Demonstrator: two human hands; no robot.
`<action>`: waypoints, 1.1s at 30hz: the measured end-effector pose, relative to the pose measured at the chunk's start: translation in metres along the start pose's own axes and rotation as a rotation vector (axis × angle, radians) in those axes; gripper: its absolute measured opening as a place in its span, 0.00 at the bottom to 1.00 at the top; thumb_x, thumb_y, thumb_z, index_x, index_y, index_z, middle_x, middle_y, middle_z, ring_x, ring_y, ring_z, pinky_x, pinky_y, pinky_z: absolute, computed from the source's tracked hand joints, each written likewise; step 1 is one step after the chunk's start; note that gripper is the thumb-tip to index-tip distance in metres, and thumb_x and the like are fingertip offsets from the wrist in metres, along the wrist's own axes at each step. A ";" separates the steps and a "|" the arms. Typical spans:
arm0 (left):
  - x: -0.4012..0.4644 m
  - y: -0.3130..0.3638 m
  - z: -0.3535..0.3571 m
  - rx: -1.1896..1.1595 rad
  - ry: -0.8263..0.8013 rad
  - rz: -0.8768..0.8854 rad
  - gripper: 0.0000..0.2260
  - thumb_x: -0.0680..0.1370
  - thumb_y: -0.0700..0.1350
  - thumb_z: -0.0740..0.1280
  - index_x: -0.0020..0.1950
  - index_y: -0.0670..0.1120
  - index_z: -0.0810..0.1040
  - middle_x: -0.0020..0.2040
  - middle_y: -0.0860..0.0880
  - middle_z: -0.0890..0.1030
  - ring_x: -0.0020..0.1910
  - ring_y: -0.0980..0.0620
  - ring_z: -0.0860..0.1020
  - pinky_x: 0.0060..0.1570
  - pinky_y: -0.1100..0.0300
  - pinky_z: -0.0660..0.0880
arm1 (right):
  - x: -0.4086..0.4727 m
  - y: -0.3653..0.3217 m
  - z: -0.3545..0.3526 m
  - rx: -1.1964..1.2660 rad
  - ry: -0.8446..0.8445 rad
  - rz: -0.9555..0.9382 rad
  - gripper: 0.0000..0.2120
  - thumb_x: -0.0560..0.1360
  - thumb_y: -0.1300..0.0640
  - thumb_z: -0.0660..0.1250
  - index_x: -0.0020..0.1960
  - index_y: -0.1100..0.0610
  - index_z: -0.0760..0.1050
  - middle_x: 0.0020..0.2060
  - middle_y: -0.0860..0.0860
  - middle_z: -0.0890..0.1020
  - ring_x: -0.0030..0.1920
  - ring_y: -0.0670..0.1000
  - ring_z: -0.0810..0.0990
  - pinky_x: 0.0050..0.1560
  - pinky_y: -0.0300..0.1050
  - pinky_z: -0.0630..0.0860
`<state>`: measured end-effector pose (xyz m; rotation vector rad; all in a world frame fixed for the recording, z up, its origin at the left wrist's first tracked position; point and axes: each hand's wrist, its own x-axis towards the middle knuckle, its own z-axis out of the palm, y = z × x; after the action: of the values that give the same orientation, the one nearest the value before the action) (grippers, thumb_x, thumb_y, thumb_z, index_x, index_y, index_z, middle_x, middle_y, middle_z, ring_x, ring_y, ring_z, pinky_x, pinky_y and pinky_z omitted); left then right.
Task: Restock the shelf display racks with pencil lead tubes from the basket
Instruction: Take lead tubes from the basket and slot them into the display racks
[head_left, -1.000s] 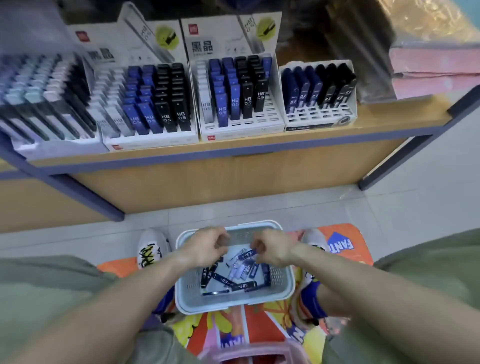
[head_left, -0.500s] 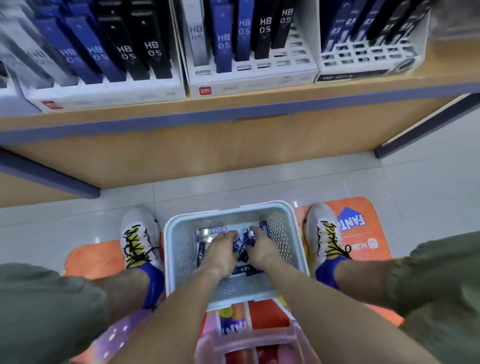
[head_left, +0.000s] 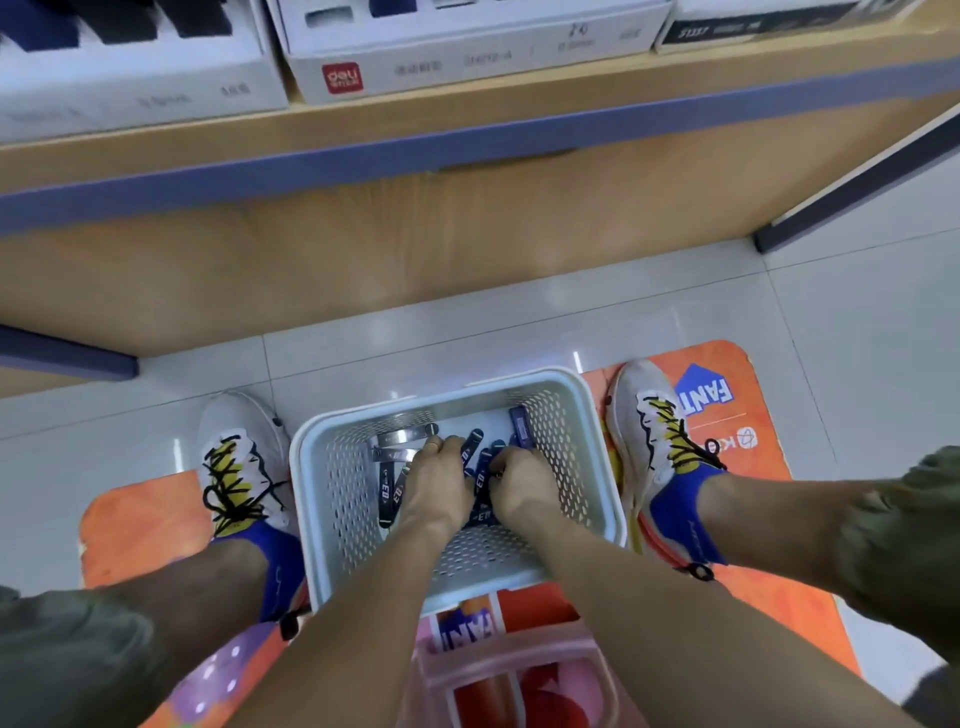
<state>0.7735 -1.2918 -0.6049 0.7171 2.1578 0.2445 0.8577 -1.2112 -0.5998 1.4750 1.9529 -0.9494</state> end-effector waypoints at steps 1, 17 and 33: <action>0.000 0.002 0.002 -0.009 0.001 -0.007 0.24 0.80 0.40 0.69 0.75 0.45 0.69 0.70 0.44 0.72 0.70 0.43 0.72 0.71 0.53 0.68 | -0.001 0.000 0.002 0.043 0.019 0.050 0.13 0.78 0.62 0.65 0.61 0.57 0.79 0.60 0.58 0.80 0.60 0.58 0.79 0.63 0.45 0.75; 0.014 -0.002 0.013 -0.393 -0.006 -0.263 0.11 0.78 0.42 0.73 0.59 0.48 0.80 0.53 0.50 0.82 0.52 0.50 0.81 0.57 0.52 0.80 | 0.005 0.001 0.010 0.481 0.061 0.369 0.13 0.75 0.59 0.74 0.59 0.58 0.81 0.54 0.56 0.85 0.55 0.56 0.84 0.54 0.42 0.76; 0.019 0.004 0.014 -0.652 -0.014 -0.343 0.07 0.78 0.39 0.73 0.54 0.48 0.83 0.50 0.51 0.84 0.50 0.52 0.82 0.50 0.62 0.80 | 0.019 0.004 0.018 0.763 0.021 0.389 0.12 0.71 0.62 0.78 0.53 0.58 0.81 0.45 0.54 0.86 0.47 0.57 0.86 0.57 0.54 0.82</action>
<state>0.7771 -1.2786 -0.6244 -0.0218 1.9713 0.7084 0.8556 -1.2136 -0.6261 2.1639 1.2636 -1.5780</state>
